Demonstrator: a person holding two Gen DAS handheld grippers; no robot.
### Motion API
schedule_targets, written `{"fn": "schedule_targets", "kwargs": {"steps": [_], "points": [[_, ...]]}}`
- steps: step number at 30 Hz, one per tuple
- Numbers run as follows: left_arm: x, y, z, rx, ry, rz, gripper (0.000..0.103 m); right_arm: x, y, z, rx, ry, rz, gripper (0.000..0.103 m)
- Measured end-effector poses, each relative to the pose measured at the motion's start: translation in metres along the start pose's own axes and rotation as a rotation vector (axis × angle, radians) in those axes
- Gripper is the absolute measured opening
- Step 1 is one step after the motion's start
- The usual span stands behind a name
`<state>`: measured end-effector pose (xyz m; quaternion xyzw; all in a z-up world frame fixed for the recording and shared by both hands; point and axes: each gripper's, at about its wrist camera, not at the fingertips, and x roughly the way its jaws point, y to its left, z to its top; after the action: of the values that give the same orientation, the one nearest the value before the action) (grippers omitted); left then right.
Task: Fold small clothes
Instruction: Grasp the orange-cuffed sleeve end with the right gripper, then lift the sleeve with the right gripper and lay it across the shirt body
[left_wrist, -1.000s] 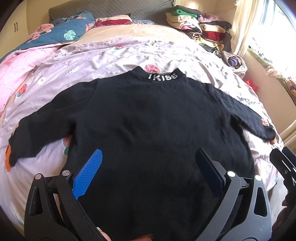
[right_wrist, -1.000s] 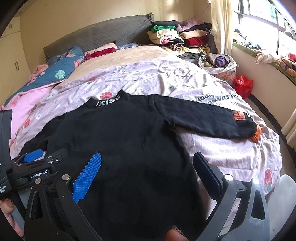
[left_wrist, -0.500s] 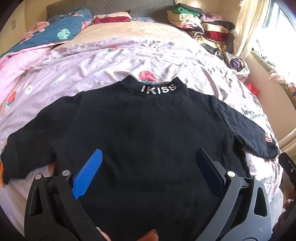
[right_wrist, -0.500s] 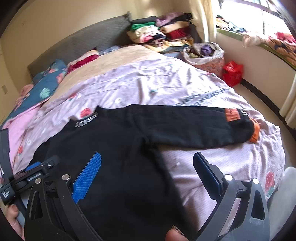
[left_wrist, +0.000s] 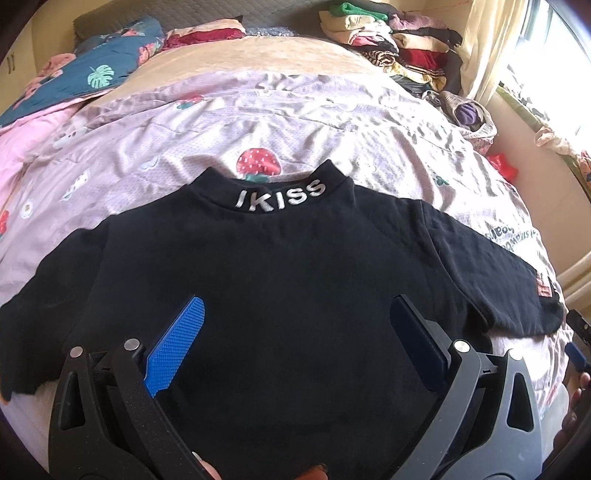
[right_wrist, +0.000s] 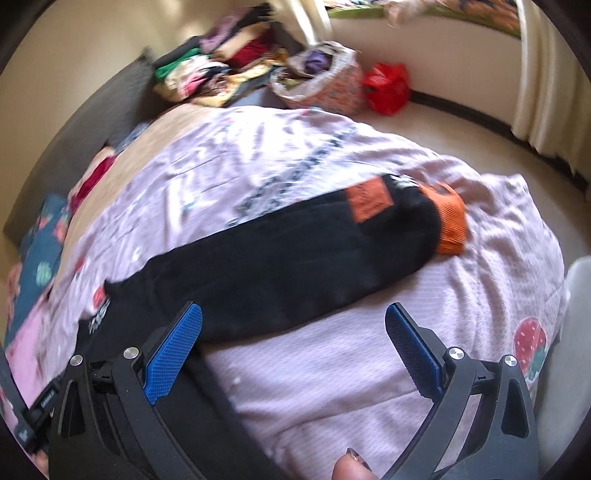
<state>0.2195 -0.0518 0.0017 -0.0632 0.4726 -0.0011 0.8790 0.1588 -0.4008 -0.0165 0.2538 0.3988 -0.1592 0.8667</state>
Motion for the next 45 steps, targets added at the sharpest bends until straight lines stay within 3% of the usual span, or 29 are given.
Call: {"fn": "schedule_targets", "kwargs": {"steps": [11,16,18,21,28,37,45], "points": [[0.040,-0.011,0.034,-0.009,0.038,0.006,0.095,0.052,-0.067,0.024,0.281,0.059,0.022,0.095],[0.057,-0.002,0.042,-0.037,0.059,0.023,0.095,0.068,-0.081,0.039,0.376,0.038,0.020,0.057],[0.059,0.002,0.043,-0.044,0.059,0.024,0.095,0.069,-0.085,0.043,0.402,0.016,0.025,0.029],[0.055,0.009,0.043,-0.041,0.047,0.037,0.095,0.062,-0.080,0.051,0.380,-0.035,0.079,0.015],[0.025,0.020,0.047,-0.038,-0.001,0.009,0.095,0.012,-0.017,0.063,0.134,-0.196,0.206,0.013],[-0.013,0.041,0.054,-0.094,-0.036,-0.117,0.095,-0.024,0.057,0.056,-0.091,-0.239,0.277,0.013],[-0.036,0.080,0.052,-0.163,-0.062,-0.199,0.095,-0.037,0.131,0.023,-0.302,-0.249,0.305,0.013]]}}
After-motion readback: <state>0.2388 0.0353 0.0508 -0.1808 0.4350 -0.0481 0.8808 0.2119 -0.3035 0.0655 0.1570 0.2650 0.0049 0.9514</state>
